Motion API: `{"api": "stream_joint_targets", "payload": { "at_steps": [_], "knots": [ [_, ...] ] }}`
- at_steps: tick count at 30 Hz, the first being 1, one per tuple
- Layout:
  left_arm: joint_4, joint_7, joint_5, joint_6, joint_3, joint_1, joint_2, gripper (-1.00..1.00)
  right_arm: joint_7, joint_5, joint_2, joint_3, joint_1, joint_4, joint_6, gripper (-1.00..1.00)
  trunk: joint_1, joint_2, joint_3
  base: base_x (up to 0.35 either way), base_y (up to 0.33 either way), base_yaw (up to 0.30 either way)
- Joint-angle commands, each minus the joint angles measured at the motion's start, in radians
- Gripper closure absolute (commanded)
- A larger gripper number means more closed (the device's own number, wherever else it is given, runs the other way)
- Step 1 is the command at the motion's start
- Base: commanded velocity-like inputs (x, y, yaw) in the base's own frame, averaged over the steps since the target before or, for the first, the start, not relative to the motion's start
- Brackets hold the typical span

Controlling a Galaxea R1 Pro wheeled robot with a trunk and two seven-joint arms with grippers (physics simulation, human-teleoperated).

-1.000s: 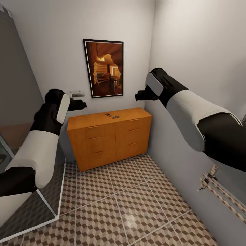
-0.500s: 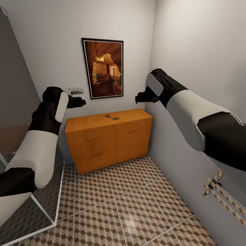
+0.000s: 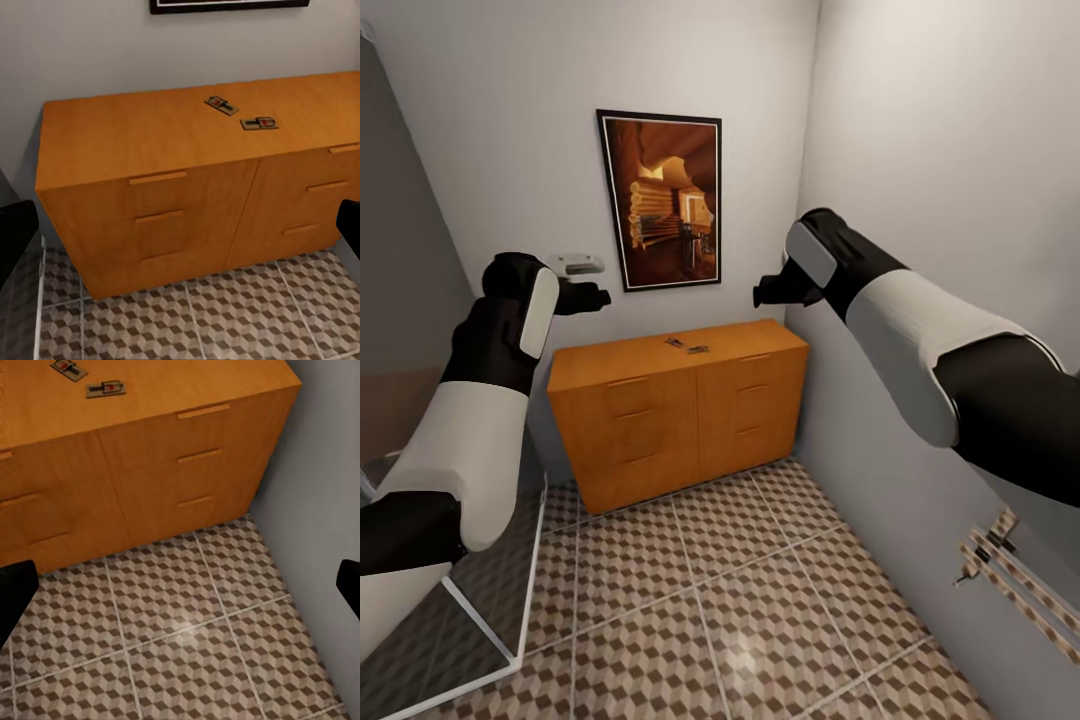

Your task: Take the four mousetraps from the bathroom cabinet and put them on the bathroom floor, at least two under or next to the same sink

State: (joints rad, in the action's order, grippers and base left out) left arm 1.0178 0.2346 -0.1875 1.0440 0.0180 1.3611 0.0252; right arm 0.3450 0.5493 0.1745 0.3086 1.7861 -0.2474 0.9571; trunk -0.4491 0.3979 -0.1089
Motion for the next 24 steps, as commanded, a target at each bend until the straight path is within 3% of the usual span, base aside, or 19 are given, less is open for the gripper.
{"api": "stream_joint_targets", "payload": {
  "at_steps": [1,24],
  "knots": [
    [-0.002,0.009,-0.011,0.003,0.002,0.001,0.001,-1.00,0.007,0.010,0.000,0.006,-0.002,-0.001,0.002,-1.00,-0.001,0.002,-0.002,0.160,0.000,0.000],
    [-0.011,0.003,-0.012,0.003,0.003,0.002,0.004,-1.00,0.005,0.011,0.000,0.006,-0.028,-0.003,0.001,-1.00,-0.001,0.002,-0.002,0.239,0.000,0.000]
  ]
}}
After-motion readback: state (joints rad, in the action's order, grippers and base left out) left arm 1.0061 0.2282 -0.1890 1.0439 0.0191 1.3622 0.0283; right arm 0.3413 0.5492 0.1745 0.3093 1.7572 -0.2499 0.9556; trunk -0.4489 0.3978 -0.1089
